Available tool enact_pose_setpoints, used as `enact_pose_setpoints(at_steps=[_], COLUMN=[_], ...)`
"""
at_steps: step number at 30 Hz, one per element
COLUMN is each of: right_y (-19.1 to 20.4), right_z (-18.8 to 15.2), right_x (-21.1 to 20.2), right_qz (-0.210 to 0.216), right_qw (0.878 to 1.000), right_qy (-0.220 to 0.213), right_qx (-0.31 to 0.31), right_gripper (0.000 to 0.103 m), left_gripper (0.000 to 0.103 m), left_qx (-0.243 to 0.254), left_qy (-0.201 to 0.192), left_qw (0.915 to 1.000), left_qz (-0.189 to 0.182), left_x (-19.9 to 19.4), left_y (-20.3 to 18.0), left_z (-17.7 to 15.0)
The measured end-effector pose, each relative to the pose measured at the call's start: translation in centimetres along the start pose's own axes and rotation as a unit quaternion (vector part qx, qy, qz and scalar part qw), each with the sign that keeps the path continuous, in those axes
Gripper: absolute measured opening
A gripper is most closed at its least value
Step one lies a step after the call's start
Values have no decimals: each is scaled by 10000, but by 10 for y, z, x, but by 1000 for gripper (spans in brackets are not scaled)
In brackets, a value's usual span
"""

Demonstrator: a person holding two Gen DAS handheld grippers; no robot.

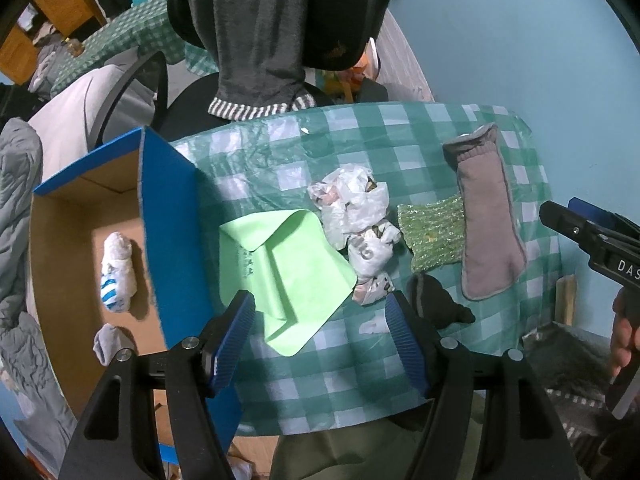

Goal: Organize soft objects
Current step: 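Move both tools back from the box toward the grey fleece mitt, then grasp the grey fleece mitt with the right tool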

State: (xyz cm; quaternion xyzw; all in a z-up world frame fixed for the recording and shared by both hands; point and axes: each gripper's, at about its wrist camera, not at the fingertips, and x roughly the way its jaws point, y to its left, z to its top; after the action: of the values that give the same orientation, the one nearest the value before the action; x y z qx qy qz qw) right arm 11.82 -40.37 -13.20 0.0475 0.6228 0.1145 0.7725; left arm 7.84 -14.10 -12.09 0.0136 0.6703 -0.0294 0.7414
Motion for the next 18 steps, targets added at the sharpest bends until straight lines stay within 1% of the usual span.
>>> enact_pose_setpoints(at_steps=[5,18], right_y=[-12,-32], right_z=[3,9], right_x=[14,40], right_qz=[-22,-20], right_qw=[9999,9996], right_qy=[105,269], right_qx=[22,74], right_gripper=[83,83], left_gripper=[73,73], left_qx=[17,36], left_qy=[53,291], left_qw=[10000,9995], left_qz=[-5,-146], left_x=[14,53], left_y=[-8,-31], left_z=[8,26])
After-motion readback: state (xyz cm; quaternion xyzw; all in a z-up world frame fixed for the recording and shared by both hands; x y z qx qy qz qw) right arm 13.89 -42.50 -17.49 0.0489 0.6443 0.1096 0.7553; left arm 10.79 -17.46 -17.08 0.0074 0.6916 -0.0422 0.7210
